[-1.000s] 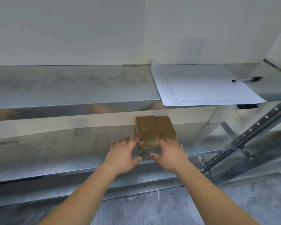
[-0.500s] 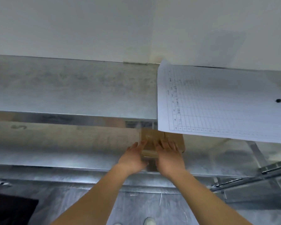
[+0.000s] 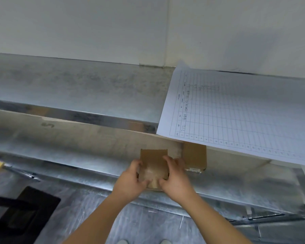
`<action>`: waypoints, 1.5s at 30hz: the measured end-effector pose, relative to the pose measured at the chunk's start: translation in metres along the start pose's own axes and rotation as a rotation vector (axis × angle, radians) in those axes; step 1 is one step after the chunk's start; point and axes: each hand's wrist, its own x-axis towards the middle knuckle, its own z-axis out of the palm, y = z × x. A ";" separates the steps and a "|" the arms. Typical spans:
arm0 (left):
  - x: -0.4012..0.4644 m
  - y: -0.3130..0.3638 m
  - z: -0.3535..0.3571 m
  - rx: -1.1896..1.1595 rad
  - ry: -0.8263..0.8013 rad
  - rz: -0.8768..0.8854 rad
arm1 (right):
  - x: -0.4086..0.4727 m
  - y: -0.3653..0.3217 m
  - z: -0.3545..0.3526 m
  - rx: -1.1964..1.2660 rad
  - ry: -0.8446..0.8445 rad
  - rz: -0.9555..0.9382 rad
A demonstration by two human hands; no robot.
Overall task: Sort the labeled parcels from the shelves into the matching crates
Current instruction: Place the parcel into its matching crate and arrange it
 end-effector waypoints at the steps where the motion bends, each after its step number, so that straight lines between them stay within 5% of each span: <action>1: -0.002 -0.002 -0.003 -0.046 -0.046 -0.058 | 0.000 -0.005 -0.002 0.060 -0.072 0.064; 8: -0.030 -0.020 -0.021 -0.038 -0.143 -0.113 | -0.005 -0.030 0.012 0.139 -0.242 0.035; 18: -0.118 -0.084 -0.109 -0.075 0.219 -0.053 | -0.029 -0.133 0.067 0.220 -0.092 -0.275; 29: -0.265 -0.200 -0.207 -0.095 0.451 -0.224 | -0.089 -0.288 0.179 0.246 -0.532 -0.515; 45: -0.397 -0.299 -0.251 -0.094 0.768 -0.387 | -0.162 -0.394 0.307 0.222 -0.609 -0.823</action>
